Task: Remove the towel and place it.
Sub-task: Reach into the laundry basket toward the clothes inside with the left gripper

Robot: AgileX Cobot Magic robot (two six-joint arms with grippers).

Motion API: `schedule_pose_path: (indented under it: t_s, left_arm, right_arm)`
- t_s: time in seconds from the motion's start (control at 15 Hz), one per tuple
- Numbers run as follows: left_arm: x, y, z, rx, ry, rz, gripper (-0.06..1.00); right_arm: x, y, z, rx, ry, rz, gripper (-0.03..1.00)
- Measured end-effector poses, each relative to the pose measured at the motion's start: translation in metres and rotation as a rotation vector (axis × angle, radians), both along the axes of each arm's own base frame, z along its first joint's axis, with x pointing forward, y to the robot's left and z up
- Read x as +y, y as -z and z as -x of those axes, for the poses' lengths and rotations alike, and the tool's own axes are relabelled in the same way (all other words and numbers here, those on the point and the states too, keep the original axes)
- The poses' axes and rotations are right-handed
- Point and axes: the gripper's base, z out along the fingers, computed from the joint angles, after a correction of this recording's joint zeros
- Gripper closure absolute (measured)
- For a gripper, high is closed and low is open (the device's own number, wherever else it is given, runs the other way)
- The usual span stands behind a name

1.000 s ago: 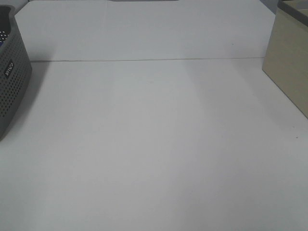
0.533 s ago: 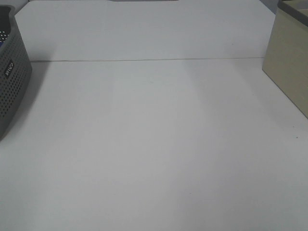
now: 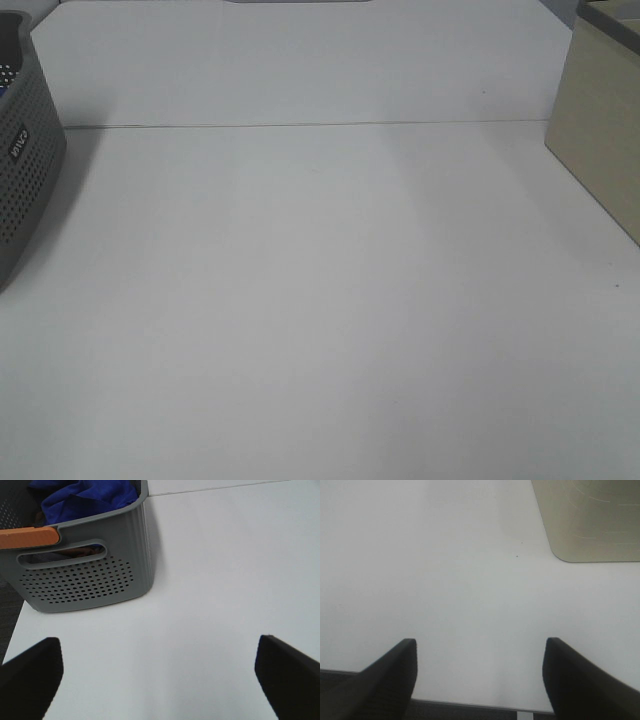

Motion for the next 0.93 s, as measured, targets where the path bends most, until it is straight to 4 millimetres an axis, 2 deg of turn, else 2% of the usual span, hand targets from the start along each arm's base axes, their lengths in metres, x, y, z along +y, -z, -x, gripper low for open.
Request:
schedule_pose_path:
  t_s: [0.93]
  left_arm:
    - [-0.0002,0.0000,0.0000,0.000,0.001,0.002,-0.05]
  right_arm:
    - [0.0000,0.0000,0.0000,0.000,0.000,0.000,0.27]
